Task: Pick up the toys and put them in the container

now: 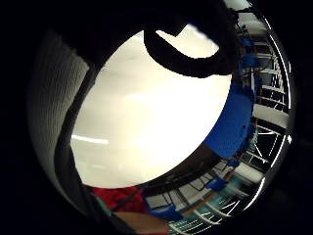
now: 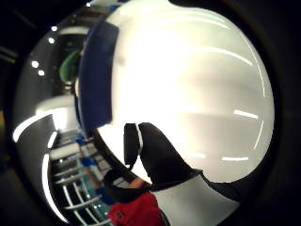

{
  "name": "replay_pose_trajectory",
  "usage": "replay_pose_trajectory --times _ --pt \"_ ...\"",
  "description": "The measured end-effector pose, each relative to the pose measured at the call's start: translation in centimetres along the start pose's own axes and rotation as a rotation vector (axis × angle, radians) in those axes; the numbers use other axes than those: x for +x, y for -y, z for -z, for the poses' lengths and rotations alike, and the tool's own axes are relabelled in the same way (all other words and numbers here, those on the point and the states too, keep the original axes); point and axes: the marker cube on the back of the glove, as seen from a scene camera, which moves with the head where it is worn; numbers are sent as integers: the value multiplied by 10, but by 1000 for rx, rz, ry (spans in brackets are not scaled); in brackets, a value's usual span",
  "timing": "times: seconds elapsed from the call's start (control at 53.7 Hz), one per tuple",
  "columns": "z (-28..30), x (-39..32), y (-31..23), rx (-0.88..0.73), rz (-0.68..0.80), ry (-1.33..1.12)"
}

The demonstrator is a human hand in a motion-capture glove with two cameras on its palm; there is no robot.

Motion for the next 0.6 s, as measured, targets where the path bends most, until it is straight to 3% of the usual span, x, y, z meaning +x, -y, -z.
replay_pose_trajectory --times 0.595 --pt "-5 -2 -14 13 7 26"
